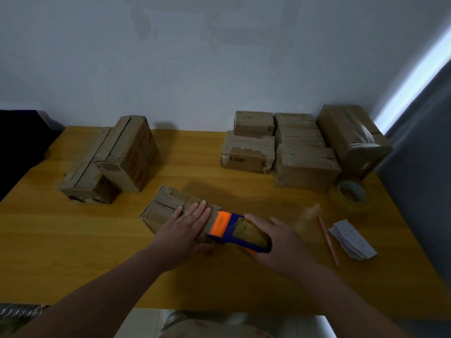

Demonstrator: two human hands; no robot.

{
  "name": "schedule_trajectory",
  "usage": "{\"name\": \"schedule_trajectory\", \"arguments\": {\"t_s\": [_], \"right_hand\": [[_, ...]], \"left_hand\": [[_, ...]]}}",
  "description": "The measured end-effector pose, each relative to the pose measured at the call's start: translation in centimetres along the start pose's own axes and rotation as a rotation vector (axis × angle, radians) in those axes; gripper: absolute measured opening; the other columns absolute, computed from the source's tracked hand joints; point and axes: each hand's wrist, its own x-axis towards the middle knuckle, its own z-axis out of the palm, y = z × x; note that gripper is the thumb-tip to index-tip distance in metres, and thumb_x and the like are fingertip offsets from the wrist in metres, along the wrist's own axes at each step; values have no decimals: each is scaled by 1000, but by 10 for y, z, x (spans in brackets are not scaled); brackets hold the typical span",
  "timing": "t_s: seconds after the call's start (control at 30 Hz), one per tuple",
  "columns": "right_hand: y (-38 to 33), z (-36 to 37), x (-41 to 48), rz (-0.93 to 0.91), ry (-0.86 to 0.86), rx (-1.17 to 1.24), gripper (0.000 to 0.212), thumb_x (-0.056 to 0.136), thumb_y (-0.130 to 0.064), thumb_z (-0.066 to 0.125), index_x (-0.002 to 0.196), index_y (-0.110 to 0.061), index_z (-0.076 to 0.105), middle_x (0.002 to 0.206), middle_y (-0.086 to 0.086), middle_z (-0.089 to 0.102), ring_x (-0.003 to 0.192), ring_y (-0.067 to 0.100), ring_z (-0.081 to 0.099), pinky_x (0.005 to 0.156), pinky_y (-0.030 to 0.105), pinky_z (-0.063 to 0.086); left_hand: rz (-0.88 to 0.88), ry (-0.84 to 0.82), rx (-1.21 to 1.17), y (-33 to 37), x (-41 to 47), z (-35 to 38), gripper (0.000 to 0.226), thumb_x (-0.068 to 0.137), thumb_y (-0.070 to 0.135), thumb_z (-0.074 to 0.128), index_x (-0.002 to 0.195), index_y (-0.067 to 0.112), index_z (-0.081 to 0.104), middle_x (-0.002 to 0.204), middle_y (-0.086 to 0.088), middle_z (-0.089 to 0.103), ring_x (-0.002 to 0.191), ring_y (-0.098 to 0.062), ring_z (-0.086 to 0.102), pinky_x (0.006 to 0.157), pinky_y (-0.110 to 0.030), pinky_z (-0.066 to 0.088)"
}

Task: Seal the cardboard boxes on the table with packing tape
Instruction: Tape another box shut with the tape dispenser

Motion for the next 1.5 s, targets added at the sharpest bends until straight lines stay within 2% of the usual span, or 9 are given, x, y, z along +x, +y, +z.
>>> {"name": "schedule_trajectory", "arguments": {"t_s": [0.27, 0.37, 0.47, 0.63, 0.7, 0.83, 1.07, 1.23, 1.5], "right_hand": [[4, -25, -6, -54, -58, 88, 92, 70, -33, 73, 136, -68, 20, 135, -3, 42, 124, 19, 45, 92, 41, 52], [9, -37, -15, -61, -36, 0, 83, 76, -43, 75, 134, -68, 21, 134, -10, 46, 123, 10, 44, 93, 20, 42], [10, -47, -27, -25, -71, -64, 76, 82, -50, 71, 144, -52, 26, 132, -16, 47, 111, -2, 41, 72, -3, 19], [1, -39, -14, 29, -108, -103, 77, 81, -49, 70, 144, -53, 26, 132, -10, 46, 123, 10, 43, 95, 24, 33], [-7, -32, -3, 59, -140, -119, 79, 80, -43, 72, 144, -53, 26, 134, -1, 44, 114, 17, 50, 90, 32, 46], [-32, -29, 17, 70, -163, -205, 74, 82, -34, 69, 145, -46, 31, 117, -3, 43, 98, 17, 48, 73, 30, 44], [-52, -44, 35, 57, -197, -208, 55, 78, -30, 69, 129, -41, 54, 119, -7, 60, 97, 14, 57, 78, 32, 53], [-45, -47, 49, 149, -278, -86, 69, 74, -21, 72, 136, -40, 49, 143, -3, 45, 63, 3, 46, 51, 20, 39], [-38, -46, 55, 237, -393, 33, 63, 76, -16, 68, 135, -34, 53, 144, 0, 41, 111, 16, 47, 85, 28, 48]], "left_hand": [[-6, -2, 7, -1, -1, 1, 109, 53, 85, -31, 143, 25, -21, 152, 5, -24, 140, -11, -21, 112, -32, -17], [-16, 0, 15, 0, -1, 1, 110, 50, 84, -34, 143, 25, -22, 151, 5, -24, 139, -10, -22, 112, -32, -16], [-22, 4, 15, 1, -1, 2, 111, 48, 83, -36, 142, 26, -23, 151, 6, -26, 137, -10, -24, 112, -32, -15], [-25, 7, 18, 0, -2, 4, 107, 52, 83, -32, 143, 27, -23, 151, 6, -25, 139, -10, -23, 113, -34, -14], [-21, 21, 13, 0, -2, 3, 107, 53, 83, -32, 143, 27, -21, 151, 6, -24, 141, -11, -21, 113, -34, -14], [-19, 17, 18, 3, -2, 1, 108, 49, 83, -36, 143, 29, -23, 151, 6, -26, 138, -11, -24, 112, -34, -16], [-18, 26, 52, 3, 1, 2, 86, 66, 71, -12, 140, 29, -26, 147, 5, -30, 135, -11, -28, 112, -37, -16], [-9, 25, 54, 2, 1, 3, 85, 68, 70, -11, 141, 29, -24, 147, 6, -29, 138, -12, -24, 112, -38, -15], [-14, 8, 50, 3, -2, 2, 86, 67, 70, -10, 142, 29, -23, 147, 8, -29, 136, -10, -26, 111, -36, -18]]}}
